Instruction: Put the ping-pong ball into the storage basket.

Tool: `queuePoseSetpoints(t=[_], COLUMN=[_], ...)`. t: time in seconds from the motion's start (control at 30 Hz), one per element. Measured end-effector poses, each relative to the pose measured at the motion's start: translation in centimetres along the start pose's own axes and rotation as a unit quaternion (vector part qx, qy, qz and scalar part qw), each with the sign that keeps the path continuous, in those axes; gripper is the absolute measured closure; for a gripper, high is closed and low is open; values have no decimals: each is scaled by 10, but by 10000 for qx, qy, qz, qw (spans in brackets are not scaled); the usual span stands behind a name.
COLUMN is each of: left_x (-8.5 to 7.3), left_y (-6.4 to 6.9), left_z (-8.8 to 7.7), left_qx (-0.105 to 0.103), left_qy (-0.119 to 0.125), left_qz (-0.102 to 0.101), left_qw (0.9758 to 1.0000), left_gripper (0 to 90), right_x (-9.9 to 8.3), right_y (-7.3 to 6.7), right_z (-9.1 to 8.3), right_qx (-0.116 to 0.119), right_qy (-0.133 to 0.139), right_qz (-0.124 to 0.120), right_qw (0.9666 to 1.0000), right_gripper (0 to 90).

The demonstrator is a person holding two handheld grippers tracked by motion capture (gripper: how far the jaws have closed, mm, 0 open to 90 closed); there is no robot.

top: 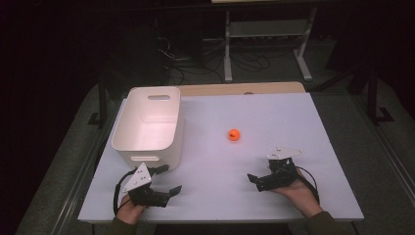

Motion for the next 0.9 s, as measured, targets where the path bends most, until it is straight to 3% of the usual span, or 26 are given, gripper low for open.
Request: queuePoseSetpoints(t=[0.9], left_x=[0], left_y=[1], left_z=[0], left_qx=[-10], left_qy=[-12], left_qz=[-2], left_qw=[10000], left_gripper=[142], right_x=[9], right_y=[-4], right_z=[11], right_qx=[80], right_qy=[-3], right_qz=[-24], right_qw=[10000], right_gripper=[0])
Point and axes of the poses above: each handheld gripper's, and its own axes: z roughly forward along the jaws, x roughly out of its top, y roughly to its right, the point moved 10 cm from there along z, roughly forward along the jaws, and after that the axes turned 5 degrees about z, right-handed, at the moved point
